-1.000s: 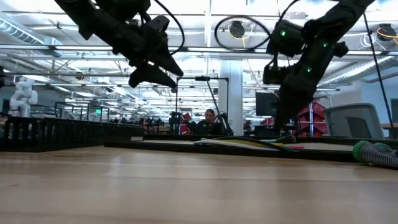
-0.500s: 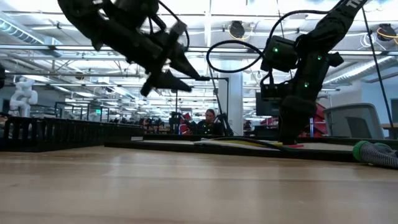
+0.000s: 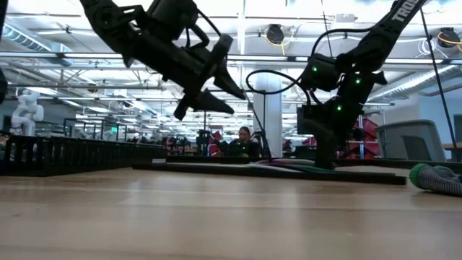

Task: Ziptie cables
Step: Put the ziptied cable wires into the cable duct

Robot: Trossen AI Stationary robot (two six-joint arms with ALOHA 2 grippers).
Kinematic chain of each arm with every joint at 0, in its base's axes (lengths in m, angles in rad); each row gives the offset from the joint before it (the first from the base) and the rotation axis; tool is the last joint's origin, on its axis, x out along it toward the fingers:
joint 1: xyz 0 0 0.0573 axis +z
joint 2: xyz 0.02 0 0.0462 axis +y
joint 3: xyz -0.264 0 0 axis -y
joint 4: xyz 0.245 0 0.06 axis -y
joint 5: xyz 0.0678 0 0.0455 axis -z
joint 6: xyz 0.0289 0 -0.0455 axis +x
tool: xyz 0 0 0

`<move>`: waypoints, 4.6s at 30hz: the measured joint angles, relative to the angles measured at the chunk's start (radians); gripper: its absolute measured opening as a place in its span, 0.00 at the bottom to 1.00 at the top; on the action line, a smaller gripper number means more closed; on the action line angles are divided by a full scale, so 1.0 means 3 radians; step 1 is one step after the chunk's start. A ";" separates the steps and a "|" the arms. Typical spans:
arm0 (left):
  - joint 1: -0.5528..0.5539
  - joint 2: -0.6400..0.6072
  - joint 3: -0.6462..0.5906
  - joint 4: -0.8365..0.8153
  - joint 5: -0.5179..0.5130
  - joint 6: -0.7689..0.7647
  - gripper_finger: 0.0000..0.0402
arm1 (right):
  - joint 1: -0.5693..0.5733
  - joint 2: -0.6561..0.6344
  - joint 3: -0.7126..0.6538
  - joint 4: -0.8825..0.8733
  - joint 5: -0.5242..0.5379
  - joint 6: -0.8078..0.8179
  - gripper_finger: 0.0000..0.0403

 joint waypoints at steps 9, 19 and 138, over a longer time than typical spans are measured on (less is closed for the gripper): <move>0.0114 0.0470 0.0652 -0.0684 0.0431 0.0771 0.46 | 0.0023 0.0013 -0.0008 0.0233 -0.0169 0.0212 0.05; 0.0332 0.1002 0.1287 -0.1601 0.0419 0.0695 0.46 | 0.0041 0.0011 -0.0008 0.0243 -0.0184 0.0227 0.06; 0.0597 0.0361 0.2133 -0.3746 0.0106 0.2384 0.38 | 0.0129 -0.0891 0.0054 -0.1031 0.0057 -0.0546 0.71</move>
